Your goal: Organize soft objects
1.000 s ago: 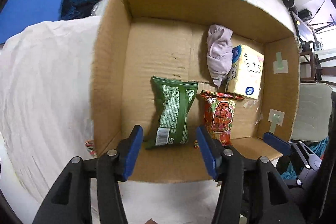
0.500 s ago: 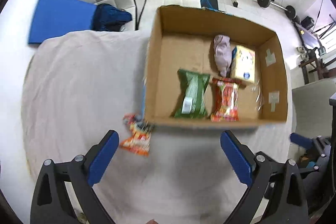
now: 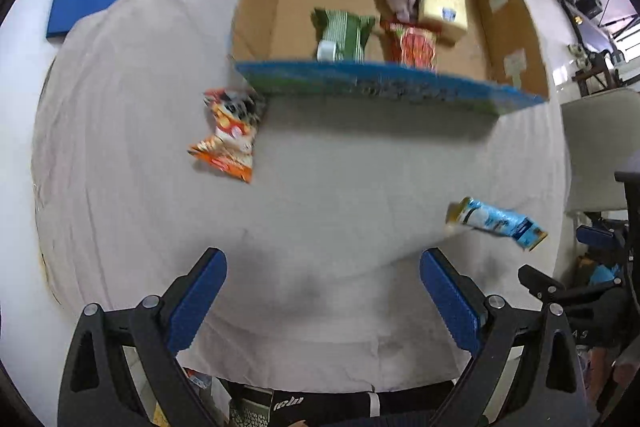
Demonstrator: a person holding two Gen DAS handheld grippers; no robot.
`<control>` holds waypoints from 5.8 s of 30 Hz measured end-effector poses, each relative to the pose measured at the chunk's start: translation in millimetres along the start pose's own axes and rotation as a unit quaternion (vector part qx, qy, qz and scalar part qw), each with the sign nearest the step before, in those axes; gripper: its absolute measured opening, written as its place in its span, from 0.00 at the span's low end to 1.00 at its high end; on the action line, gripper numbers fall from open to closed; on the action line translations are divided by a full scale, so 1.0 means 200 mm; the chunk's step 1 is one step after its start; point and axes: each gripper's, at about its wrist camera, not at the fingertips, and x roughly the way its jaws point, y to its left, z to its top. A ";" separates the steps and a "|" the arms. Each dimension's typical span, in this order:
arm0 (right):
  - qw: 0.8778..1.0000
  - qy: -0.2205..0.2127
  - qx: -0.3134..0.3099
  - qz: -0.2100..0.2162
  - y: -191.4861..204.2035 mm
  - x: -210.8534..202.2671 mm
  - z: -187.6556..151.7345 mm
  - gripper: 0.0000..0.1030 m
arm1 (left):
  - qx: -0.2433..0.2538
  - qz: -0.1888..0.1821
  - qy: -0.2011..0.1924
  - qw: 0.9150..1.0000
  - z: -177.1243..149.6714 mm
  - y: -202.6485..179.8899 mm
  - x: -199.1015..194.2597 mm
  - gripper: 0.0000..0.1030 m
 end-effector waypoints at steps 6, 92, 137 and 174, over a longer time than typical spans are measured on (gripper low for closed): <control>1.000 0.027 -0.012 -0.006 -0.05 0.26 0.06 1.00 | -0.002 0.010 0.030 0.999 0.00 -0.04 0.21 0.96; 0.987 -0.053 0.094 0.116 0.13 0.00 0.06 0.07 | -0.036 -0.050 -0.016 0.998 0.34 0.56 0.53 0.41; 0.961 -0.200 0.189 0.022 -0.29 -0.37 0.93 0.07 | 0.048 -0.090 -0.042 0.994 1.46 0.14 0.24 0.41; 0.975 -0.157 0.155 0.013 -0.15 -0.40 0.94 1.00 | 0.015 -0.033 -0.095 0.995 1.11 0.26 0.07 0.99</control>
